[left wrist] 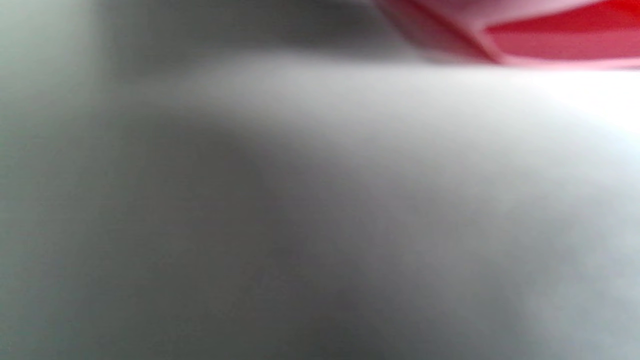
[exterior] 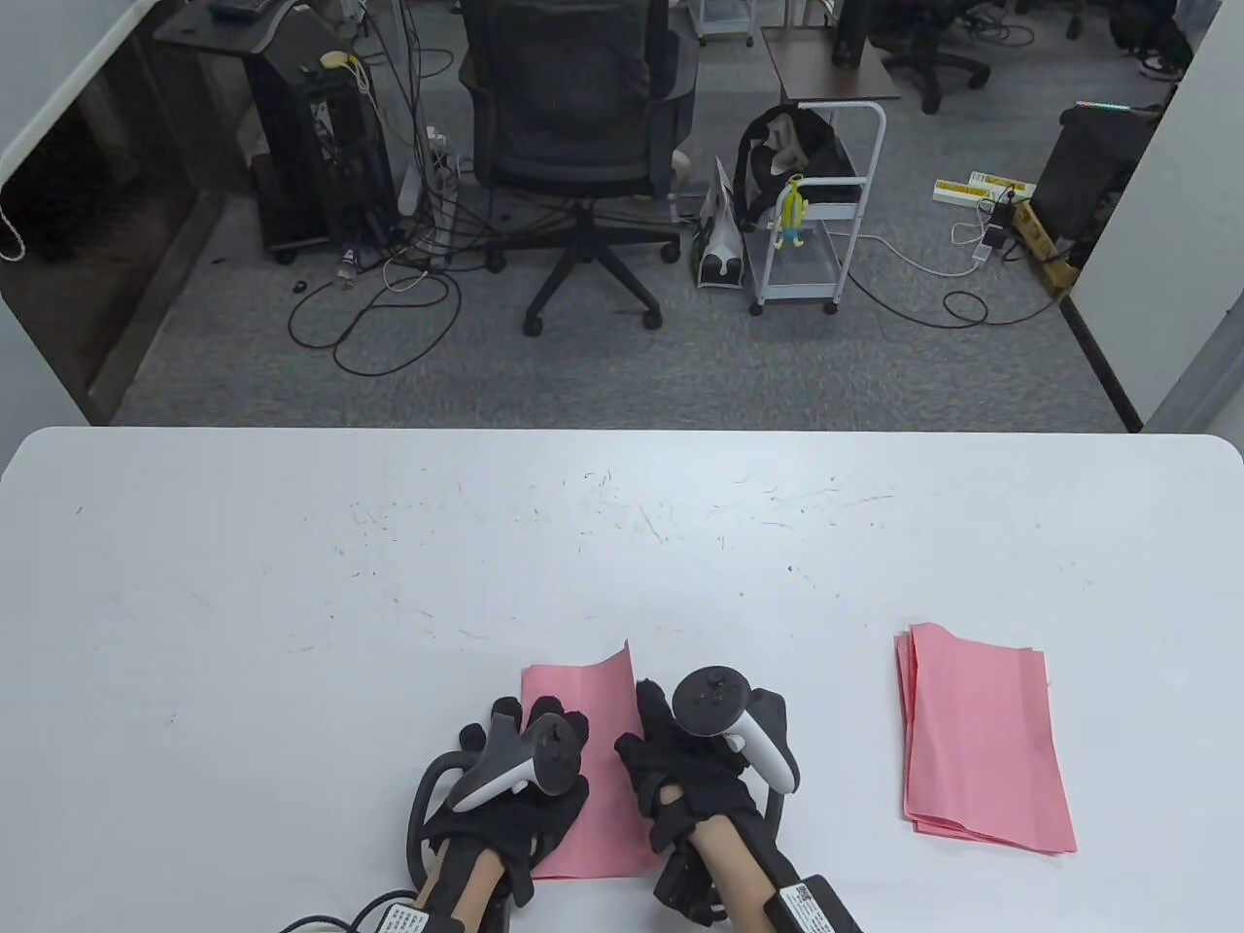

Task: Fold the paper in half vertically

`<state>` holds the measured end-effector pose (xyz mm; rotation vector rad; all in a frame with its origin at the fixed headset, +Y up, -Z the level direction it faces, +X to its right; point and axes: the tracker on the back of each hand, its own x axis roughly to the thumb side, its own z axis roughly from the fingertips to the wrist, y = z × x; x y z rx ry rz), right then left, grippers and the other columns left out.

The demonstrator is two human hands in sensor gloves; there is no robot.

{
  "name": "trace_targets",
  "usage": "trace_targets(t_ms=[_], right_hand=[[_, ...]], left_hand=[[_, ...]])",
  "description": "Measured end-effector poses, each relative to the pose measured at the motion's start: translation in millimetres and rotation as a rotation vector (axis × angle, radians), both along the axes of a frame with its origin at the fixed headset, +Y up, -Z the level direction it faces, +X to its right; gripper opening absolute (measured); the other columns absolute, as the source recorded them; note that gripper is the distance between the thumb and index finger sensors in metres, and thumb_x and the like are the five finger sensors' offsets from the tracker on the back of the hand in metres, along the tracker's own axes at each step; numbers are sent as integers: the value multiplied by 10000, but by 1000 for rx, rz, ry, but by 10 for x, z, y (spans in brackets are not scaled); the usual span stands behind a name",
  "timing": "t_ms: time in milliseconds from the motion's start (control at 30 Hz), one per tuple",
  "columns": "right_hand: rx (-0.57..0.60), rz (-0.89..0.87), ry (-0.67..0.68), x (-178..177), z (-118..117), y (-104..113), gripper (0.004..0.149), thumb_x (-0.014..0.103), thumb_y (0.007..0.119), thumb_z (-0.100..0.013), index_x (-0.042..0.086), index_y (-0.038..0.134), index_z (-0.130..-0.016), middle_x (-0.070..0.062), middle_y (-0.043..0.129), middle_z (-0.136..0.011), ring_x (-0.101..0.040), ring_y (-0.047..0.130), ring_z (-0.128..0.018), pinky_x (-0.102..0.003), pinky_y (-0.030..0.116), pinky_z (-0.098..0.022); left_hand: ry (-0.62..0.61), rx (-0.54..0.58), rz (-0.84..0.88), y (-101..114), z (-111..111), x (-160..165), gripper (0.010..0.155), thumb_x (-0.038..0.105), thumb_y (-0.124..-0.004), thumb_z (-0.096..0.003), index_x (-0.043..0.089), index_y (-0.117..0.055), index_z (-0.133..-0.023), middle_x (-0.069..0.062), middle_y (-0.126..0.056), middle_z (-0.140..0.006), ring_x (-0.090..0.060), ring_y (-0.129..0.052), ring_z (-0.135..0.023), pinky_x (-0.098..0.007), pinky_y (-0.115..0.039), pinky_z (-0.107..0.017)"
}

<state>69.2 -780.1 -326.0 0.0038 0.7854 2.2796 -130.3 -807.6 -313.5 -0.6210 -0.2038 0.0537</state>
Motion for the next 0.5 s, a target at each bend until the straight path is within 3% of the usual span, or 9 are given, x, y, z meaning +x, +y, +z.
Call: trace_targets(t_ms=[133,500], right_hand=[[21,58,-53,33,-5,-55,643,315,757,-514,212,422,-1053,53,803,-907,-26,1001,-559,-250,881,-384],[55,62,-65,44,17,-80,634,314,761,-511,221,440,-1050,66,818,-893,-8,1004,-545,-239,885,-376]], left_hand=[[0,1,-2,0,1,0,718,610,-381,-546,392,-25,-1131,66,69,-1212,-405,48,-1096,-665,-100,-774],[9,36,-13,125,-27,-8,717,610,-425,-552,395,-103,-1155,59,-37,-1256,-398,-53,-1140,-660,-169,-801]])
